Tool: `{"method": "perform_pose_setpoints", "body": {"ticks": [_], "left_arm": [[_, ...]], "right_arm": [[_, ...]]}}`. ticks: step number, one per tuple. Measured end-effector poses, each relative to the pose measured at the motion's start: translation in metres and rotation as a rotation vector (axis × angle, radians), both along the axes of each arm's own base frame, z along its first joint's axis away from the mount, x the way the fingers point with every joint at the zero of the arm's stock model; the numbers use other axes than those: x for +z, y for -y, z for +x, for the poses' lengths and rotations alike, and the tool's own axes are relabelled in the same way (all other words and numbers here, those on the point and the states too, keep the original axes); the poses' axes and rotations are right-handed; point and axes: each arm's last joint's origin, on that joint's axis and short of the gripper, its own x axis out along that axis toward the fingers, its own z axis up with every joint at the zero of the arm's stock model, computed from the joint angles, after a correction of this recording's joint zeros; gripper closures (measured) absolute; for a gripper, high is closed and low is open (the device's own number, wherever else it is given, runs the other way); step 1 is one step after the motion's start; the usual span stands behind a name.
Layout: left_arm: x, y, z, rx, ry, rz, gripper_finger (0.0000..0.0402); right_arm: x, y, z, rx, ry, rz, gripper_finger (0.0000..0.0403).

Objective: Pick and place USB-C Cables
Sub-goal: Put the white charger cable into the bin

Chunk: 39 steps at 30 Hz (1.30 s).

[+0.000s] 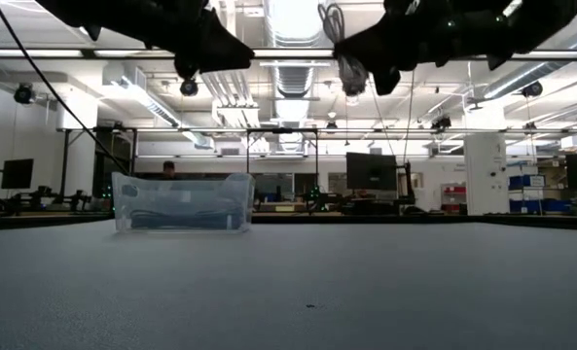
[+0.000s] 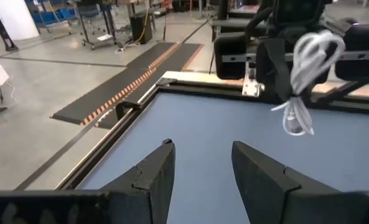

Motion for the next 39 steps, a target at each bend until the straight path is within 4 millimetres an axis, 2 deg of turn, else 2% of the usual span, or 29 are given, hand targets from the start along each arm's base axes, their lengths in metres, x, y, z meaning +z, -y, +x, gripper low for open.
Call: {"method": "perform_pose_setpoints", "body": {"ticks": [5,13,20,26,39], "left_arm": [[0.001,0.001,0.000,-0.005,0.011,-0.004,0.0258],[0.005,0.004,0.001,-0.046,0.061,-0.026,0.0258],[0.011,0.012,0.005,-0.166,0.133,-0.029,0.0258],[0.003,0.017,0.014,-0.193,0.115,-0.034,0.0258],[-0.012,0.016,0.042,-0.197,0.216,-0.016,0.0258]], "right_arm": [[-0.005,0.007,0.001,-0.026,0.115,-0.001,0.0364],[-0.016,0.010,0.013,-0.042,0.125,0.019,0.0364],[-0.020,0.012,0.025,-0.042,0.141,0.018,0.0364],[-0.017,0.013,0.036,-0.040,0.228,0.006,0.0364],[-0.026,0.015,0.050,-0.032,0.201,0.004,0.0364]]}}
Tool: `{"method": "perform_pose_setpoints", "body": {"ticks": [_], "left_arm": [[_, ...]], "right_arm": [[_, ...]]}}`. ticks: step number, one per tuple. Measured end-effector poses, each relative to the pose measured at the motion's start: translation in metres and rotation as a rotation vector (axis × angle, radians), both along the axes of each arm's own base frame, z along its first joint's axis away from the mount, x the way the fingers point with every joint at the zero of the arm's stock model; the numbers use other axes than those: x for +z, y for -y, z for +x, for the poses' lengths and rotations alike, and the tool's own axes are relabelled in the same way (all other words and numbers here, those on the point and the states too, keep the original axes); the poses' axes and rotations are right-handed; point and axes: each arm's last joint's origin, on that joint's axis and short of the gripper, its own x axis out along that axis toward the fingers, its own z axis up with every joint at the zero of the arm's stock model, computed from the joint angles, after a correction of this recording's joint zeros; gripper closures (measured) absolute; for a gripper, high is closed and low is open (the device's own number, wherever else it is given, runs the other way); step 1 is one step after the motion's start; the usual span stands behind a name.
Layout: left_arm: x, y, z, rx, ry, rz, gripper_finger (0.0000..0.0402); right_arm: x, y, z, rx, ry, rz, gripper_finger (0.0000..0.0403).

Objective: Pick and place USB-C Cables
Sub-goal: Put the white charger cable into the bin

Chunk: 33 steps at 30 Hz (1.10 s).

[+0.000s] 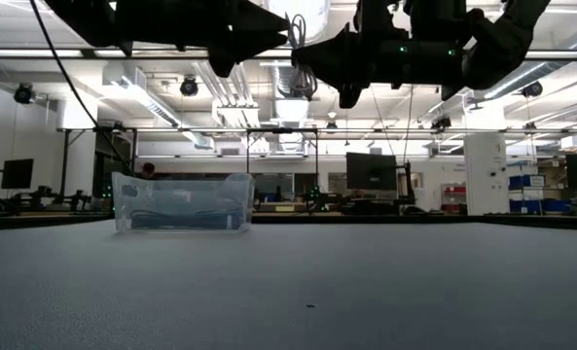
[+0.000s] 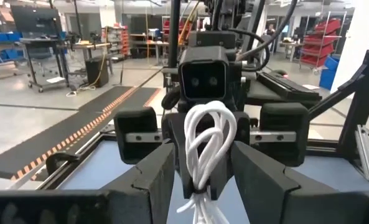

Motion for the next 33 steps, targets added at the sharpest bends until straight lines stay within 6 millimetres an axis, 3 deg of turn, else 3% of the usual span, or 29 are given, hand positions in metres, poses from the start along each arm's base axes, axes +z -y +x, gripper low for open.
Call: {"method": "perform_pose_setpoints", "body": {"ticks": [7,15,20,26,33], "left_arm": [[-0.004,0.000,0.004,0.000,0.004,0.001,0.0255],[-0.010,-0.001,0.014,0.000,0.060,0.010,0.0216],[-0.017,-0.001,0.019,-0.003,0.052,0.032,0.0216],[-0.022,-0.001,0.023,-0.003,0.069,0.033,0.0253],[-0.022,-0.001,0.024,-0.002,0.069,0.034,0.0337]], "right_arm": [[0.002,0.000,0.000,0.002,0.009,-0.003,0.0364],[0.001,0.000,0.001,0.002,0.002,-0.001,0.0364],[0.001,0.000,0.001,0.002,0.004,0.000,0.0364],[0.001,0.000,0.001,-0.001,0.004,-0.002,0.0364],[0.001,0.000,0.000,-0.007,0.004,-0.008,0.0361]]}}
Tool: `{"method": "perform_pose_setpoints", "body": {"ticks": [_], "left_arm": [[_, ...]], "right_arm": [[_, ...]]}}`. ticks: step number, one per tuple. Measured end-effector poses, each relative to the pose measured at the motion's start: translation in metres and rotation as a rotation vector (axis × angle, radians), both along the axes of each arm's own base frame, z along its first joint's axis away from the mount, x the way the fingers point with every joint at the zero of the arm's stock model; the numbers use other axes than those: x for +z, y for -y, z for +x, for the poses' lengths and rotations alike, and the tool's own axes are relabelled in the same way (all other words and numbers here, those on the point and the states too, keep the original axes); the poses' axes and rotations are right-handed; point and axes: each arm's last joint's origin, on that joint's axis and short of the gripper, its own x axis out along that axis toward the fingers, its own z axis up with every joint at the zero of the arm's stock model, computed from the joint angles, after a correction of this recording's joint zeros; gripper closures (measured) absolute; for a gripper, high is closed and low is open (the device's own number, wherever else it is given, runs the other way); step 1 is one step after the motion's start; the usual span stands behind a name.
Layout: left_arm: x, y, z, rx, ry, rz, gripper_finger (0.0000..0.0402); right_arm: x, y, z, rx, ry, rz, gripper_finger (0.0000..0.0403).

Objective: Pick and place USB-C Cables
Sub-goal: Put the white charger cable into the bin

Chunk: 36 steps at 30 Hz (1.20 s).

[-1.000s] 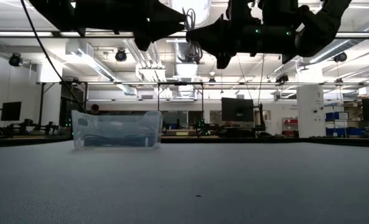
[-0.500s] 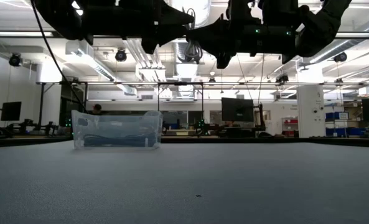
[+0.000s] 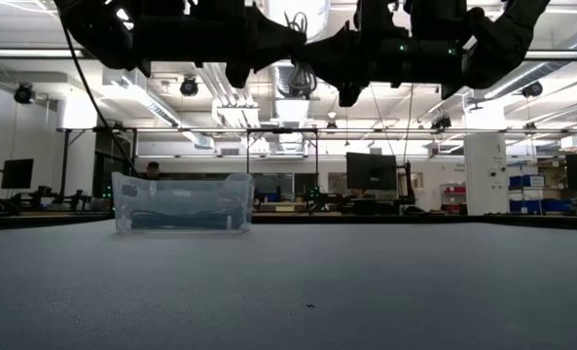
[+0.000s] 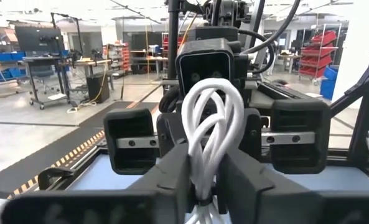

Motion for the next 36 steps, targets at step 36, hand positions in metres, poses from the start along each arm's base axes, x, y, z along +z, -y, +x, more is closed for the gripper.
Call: {"method": "perform_pose_setpoints", "body": {"ticks": [36], "left_arm": [[0.015,-0.001,-0.022,0.061,-0.139,0.021,0.0393]], "right_arm": [[0.038,-0.003,-0.033,-0.026,-0.108,0.073,0.0211]]}}
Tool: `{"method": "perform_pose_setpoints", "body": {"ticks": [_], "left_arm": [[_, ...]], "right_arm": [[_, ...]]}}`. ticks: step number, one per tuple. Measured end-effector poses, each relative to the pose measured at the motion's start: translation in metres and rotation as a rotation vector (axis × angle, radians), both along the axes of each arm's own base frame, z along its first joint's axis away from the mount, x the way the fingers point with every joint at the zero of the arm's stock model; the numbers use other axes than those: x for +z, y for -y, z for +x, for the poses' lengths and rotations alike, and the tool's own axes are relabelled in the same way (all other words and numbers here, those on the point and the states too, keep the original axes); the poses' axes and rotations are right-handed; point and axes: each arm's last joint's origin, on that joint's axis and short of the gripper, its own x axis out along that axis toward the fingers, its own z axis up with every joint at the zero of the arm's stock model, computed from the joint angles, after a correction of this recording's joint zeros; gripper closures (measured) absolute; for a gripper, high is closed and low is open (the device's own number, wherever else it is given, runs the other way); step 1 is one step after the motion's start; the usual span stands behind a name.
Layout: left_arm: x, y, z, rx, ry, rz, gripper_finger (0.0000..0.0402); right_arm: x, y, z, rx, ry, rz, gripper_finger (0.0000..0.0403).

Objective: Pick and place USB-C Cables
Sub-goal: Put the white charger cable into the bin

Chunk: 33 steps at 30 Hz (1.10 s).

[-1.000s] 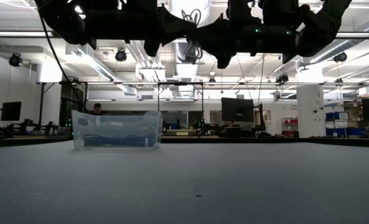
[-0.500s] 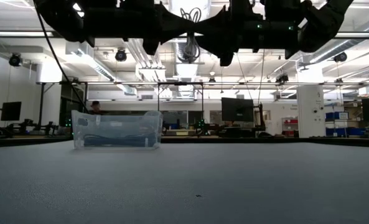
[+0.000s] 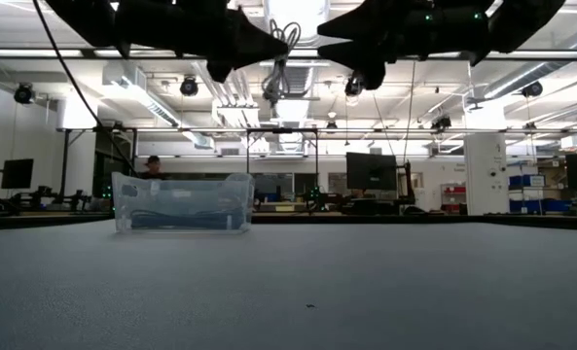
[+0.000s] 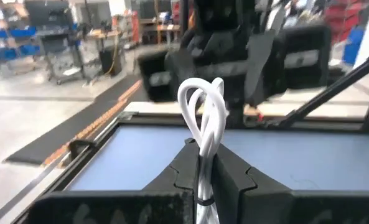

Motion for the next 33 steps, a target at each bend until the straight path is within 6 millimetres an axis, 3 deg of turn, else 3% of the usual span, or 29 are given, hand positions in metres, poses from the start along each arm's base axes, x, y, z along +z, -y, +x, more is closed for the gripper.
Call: {"method": "perform_pose_setpoints", "body": {"ticks": [19,25,33], "left_arm": [[0.010,-0.001,-0.029,0.114,-0.187,0.012,0.0393],[0.015,-0.003,-0.032,0.142,-0.347,-0.008,0.0393],[0.024,-0.005,-0.034,0.174,-0.630,-0.080,0.0393]], "right_arm": [[0.000,-0.007,-0.045,0.059,0.036,-0.112,0.0211],[-0.002,-0.009,-0.060,0.051,0.060,-0.097,0.0211],[-0.001,-0.010,-0.064,0.050,0.072,-0.099,0.0211]]}}
